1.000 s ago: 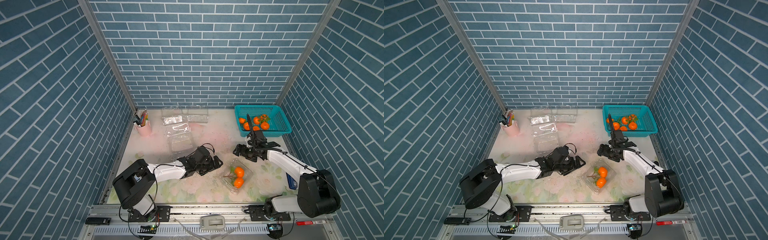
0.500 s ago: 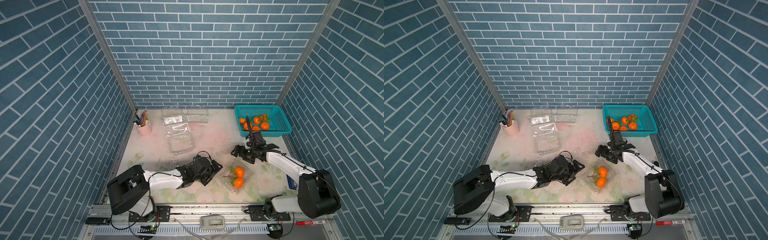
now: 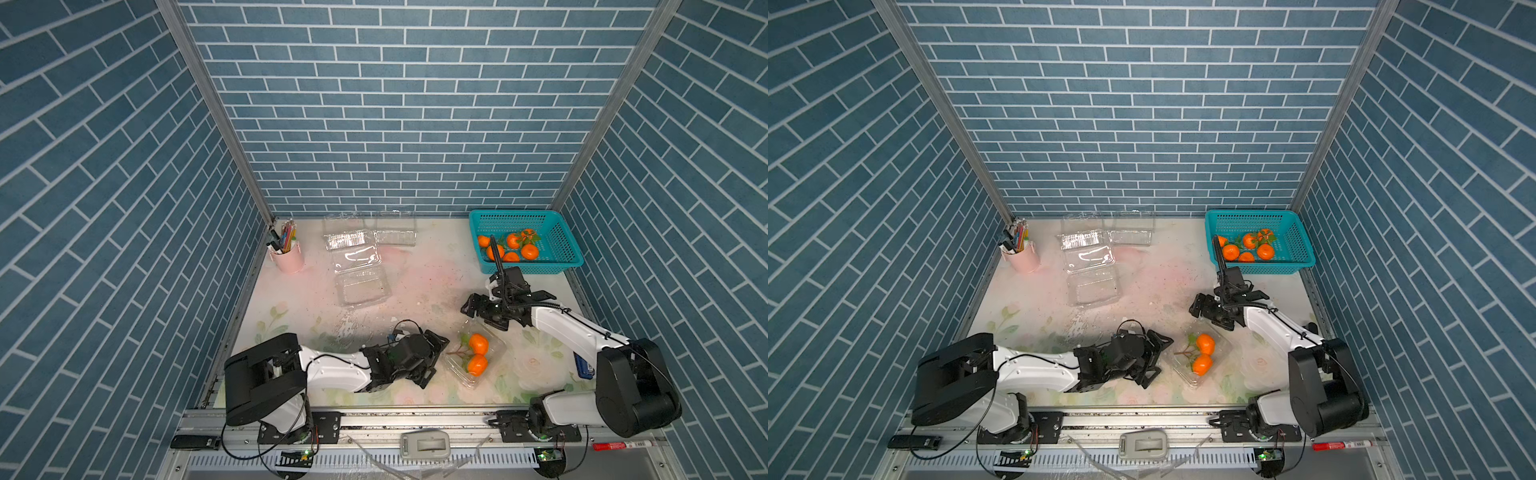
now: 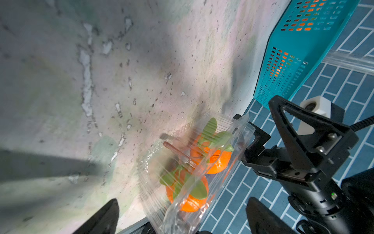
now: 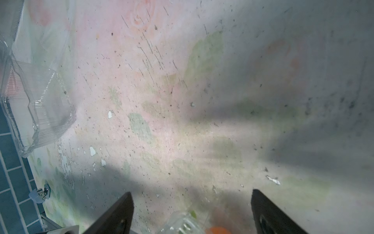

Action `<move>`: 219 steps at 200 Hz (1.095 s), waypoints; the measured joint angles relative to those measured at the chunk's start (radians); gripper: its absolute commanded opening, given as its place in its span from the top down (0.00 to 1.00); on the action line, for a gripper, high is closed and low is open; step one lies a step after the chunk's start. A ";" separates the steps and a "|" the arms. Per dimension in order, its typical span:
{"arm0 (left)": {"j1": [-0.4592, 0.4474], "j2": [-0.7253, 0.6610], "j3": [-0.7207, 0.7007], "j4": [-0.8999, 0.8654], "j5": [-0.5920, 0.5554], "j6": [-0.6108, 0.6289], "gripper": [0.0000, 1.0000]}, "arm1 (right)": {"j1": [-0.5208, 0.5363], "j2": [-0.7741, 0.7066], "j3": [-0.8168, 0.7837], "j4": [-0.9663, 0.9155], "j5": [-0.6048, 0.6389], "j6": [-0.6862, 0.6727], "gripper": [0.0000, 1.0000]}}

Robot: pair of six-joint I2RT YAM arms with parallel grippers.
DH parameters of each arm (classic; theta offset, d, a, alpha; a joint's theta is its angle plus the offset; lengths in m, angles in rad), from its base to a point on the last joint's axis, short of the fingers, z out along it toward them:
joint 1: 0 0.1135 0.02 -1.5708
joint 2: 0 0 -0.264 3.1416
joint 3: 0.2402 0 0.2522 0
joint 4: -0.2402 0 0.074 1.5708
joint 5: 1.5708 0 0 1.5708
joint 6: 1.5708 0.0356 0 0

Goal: Take oranges out of containers
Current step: Move the packing box to the center of the board.

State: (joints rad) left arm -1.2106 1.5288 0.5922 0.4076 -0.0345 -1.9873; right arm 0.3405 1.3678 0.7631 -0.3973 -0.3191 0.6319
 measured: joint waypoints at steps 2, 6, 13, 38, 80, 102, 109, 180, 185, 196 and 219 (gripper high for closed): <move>-0.001 0.002 0.000 0.003 -0.002 -0.002 0.01 | 0.000 0.000 0.000 0.000 0.000 0.000 0.09; -0.005 0.007 0.000 0.013 -0.006 -0.014 0.01 | 0.001 0.000 0.000 0.000 0.000 0.000 0.09; -0.010 0.015 0.000 0.027 -0.012 -0.026 0.01 | 0.002 0.000 0.000 0.002 0.000 0.000 0.09; -0.020 0.040 0.002 0.067 -0.030 -0.058 0.01 | 0.002 0.000 0.000 0.008 -0.004 0.000 0.09; -0.019 0.056 0.003 0.108 -0.079 -0.086 0.01 | 0.006 0.000 0.000 0.021 -0.021 0.008 0.09; -0.010 0.060 0.005 0.135 -0.095 -0.089 0.01 | 0.006 0.000 0.000 0.022 -0.032 0.018 0.09; -0.005 0.067 0.006 0.145 -0.098 -0.088 0.01 | 0.006 0.000 0.000 0.023 -0.037 0.019 0.09; 0.049 0.123 0.049 0.168 -0.083 -0.058 0.01 | 0.006 0.002 0.023 0.024 -0.048 0.026 0.10; 0.061 0.123 0.051 0.167 -0.080 -0.051 0.01 | 0.006 0.003 0.029 0.024 -0.048 0.026 0.10; 0.093 0.123 0.055 0.164 -0.071 -0.037 0.01 | 0.006 0.008 0.048 0.023 -0.048 0.027 0.10; 0.185 0.122 0.076 0.159 -0.034 0.005 0.01 | 0.006 0.039 0.095 0.039 -0.049 0.046 0.10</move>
State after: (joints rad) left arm -1.0252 1.6512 0.6678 0.5663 -0.0681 -1.9827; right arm 0.3462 1.4063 0.8577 -0.3580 -0.3683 0.6777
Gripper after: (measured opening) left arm 0.994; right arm 0.901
